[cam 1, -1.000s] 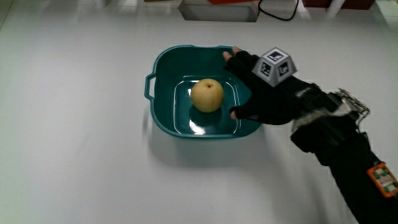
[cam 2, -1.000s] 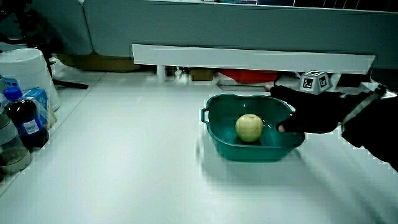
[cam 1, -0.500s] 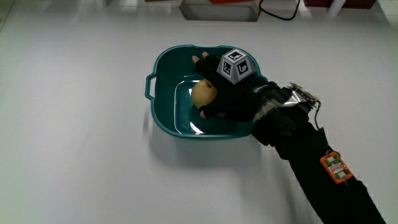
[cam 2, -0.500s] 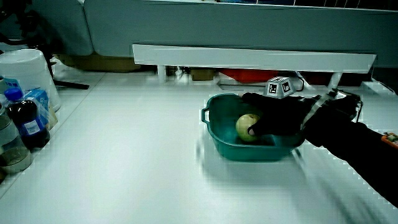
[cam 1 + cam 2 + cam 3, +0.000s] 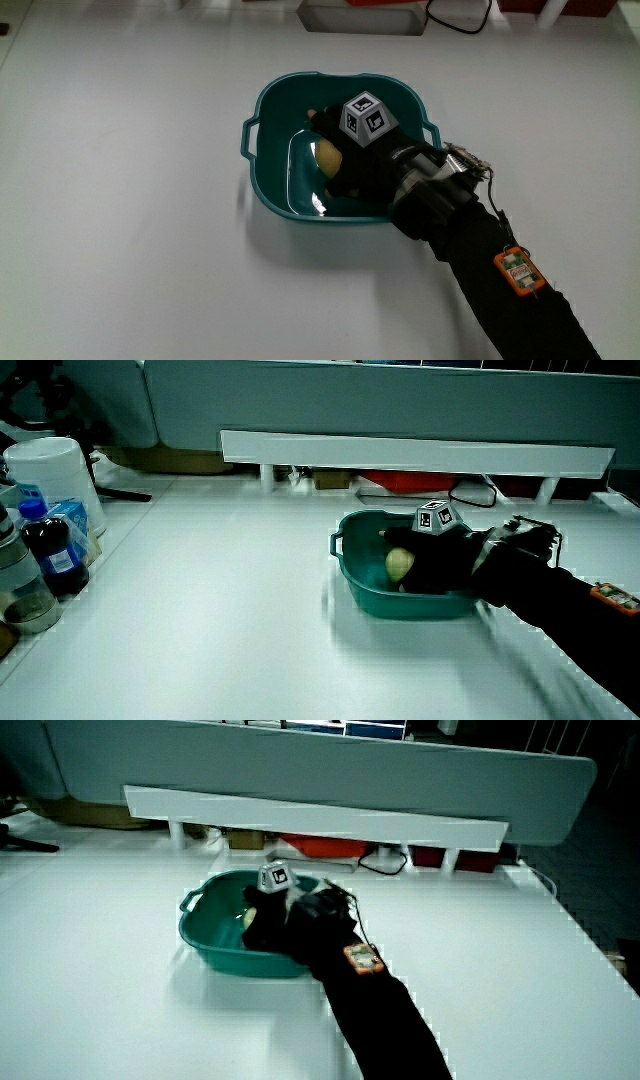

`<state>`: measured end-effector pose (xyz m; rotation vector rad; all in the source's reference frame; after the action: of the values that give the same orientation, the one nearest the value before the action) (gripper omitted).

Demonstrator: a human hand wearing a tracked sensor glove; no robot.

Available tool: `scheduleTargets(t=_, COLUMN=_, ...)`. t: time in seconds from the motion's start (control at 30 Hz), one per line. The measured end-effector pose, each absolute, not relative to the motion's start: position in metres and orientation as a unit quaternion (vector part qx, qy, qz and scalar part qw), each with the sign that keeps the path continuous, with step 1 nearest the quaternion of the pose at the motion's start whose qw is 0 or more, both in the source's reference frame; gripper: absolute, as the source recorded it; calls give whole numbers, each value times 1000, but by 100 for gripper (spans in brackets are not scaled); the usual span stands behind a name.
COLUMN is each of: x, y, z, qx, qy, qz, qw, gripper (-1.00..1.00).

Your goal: Pick pear from plate

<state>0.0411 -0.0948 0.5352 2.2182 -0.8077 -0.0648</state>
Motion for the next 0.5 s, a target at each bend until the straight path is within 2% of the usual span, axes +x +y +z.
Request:
scheduleTargets(t=0.17, x=33, y=-90, z=539, qx=875, qy=-318, qz=-86, qw=356, gripper=50)
scheduleTargets(t=0.4, x=38, y=-92, z=540, qx=882, qy=-316, qz=-74, qw=342, gripper=100)
scheduleTargets(t=0.5, x=39, y=-91, z=540, qx=883, qy=-319, qz=-59, qw=340, gripper=100)
